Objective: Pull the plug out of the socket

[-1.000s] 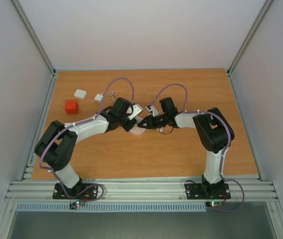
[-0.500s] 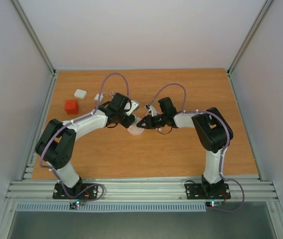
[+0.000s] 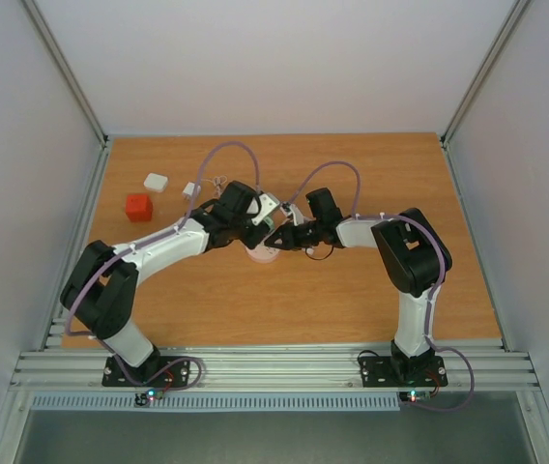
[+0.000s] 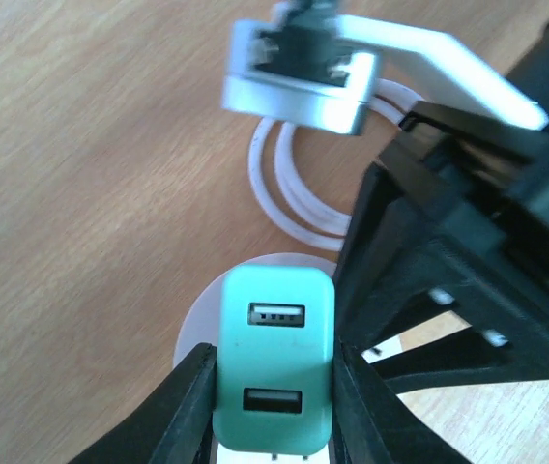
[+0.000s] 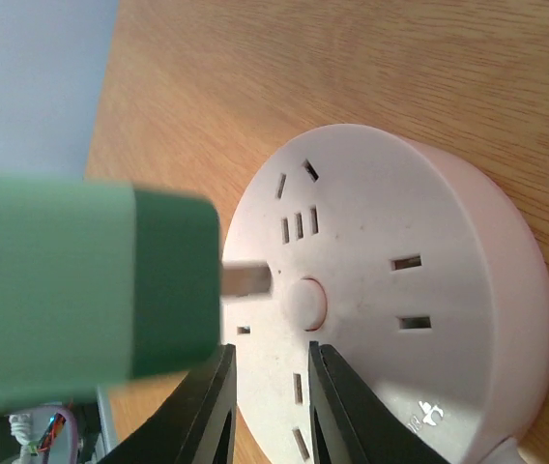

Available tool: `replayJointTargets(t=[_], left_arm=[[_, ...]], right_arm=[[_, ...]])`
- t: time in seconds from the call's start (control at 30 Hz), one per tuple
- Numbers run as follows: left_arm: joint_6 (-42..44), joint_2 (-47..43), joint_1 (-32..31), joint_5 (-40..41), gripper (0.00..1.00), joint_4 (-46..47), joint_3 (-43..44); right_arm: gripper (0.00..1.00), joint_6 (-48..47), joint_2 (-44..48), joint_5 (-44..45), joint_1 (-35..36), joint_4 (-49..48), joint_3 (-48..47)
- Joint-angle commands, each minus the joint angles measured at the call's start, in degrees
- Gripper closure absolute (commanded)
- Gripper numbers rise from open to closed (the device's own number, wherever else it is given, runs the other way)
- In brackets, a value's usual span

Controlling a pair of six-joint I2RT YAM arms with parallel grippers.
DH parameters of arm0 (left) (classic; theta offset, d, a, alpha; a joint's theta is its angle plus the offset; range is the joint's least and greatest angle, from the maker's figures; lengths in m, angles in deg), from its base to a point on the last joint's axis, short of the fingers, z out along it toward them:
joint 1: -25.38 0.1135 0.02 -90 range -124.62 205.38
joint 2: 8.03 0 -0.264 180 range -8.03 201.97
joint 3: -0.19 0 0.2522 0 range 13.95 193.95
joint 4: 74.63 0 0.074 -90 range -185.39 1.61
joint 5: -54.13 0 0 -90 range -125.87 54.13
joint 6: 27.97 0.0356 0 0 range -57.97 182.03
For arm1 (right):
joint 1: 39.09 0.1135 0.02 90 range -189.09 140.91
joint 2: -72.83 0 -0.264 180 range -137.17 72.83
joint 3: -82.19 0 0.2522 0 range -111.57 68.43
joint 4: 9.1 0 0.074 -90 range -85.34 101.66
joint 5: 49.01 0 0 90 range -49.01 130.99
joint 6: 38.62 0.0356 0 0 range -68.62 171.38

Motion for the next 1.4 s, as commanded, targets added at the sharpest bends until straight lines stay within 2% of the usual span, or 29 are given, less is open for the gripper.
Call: replayJointTargets(t=[0.0,0.17,0.43,0.73,0.97,1.37], left_arm=[[-3.76,-4.10,5.26,-8.57,0.99,0.36,-0.26],[-6.21,-5.93,14.01,-19.77,0.99,-1.35,-0.52],[-3.86,-3.36,28.57,-29.94,0.99,-7.88,1.54],[2.23,5.84,41.77,-33.64,0.99,-14.22,8.37],[3.24,12.38,46.78,-34.46,0.99,-16.22,13.64],[3.06,17.79,47.15,-34.51,0.98,-15.94,13.36]], right_arm=[[0.76,-0.75,-4.29,13.37,0.17,8.07,2.75],[0.73,-0.51,-1.20,10.42,0.17,6.99,3.18],[0.68,-1.50,4.01,7.16,0.17,7.33,2.03],[0.63,-6.53,8.70,7.20,0.17,11.56,-0.97],[0.60,-12.00,10.26,9.15,0.13,16.90,-3.59],[0.51,-23.48,11.15,12.37,-1.15,27.67,-8.08]])
